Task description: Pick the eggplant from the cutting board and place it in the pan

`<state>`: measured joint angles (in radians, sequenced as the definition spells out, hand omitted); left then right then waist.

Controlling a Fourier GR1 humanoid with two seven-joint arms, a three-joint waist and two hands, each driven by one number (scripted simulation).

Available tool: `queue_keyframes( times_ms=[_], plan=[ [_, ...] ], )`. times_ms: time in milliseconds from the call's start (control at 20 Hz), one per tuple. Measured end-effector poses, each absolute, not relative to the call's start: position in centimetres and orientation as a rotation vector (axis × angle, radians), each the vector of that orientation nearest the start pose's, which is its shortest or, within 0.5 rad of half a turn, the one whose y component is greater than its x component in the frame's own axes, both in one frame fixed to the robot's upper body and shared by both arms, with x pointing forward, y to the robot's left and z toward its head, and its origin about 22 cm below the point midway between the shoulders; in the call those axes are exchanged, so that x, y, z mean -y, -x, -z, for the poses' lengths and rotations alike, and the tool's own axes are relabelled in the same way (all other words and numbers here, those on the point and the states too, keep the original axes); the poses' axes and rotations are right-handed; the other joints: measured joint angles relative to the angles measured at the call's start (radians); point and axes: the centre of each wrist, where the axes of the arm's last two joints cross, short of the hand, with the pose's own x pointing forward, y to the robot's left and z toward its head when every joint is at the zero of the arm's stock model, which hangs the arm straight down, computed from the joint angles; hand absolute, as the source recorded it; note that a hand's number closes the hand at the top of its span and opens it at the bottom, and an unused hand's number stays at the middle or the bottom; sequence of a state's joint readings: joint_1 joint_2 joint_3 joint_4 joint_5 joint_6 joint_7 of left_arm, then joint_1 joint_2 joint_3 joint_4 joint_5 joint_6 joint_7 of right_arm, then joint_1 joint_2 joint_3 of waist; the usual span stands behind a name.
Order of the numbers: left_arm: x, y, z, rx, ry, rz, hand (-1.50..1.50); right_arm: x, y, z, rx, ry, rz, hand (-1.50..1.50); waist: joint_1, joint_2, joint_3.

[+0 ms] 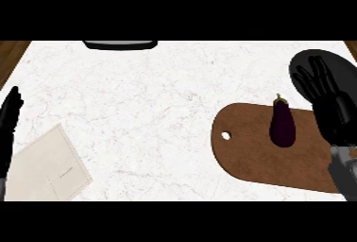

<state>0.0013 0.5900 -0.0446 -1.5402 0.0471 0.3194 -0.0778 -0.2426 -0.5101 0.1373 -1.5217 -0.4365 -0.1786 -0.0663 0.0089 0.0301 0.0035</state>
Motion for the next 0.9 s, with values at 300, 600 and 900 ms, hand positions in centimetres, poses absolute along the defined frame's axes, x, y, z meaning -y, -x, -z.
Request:
queue_keyframes(
  times_ms=[300,600,900],
  plan=[
    [-28.8,-24.9,-2.7,1.562,-0.236,0.186,0.0,27.6,-31.8,-12.1,1.832,0.085,-0.475,1.5,0.016,-0.011,-0.006],
    [-23.1,-25.0,-1.3,1.441,0.096,0.136,0.0,29.3,-33.4,-14.2,1.983,0.478,-0.801,-1.5,0.014,-0.012,-0.009],
    [-21.6,-25.0,-1.3,1.383,0.202,0.108,0.0,29.1,-34.6,-13.7,1.977,0.559,-1.065,-1.5,0.01,-0.023,-0.006]
  ],
)
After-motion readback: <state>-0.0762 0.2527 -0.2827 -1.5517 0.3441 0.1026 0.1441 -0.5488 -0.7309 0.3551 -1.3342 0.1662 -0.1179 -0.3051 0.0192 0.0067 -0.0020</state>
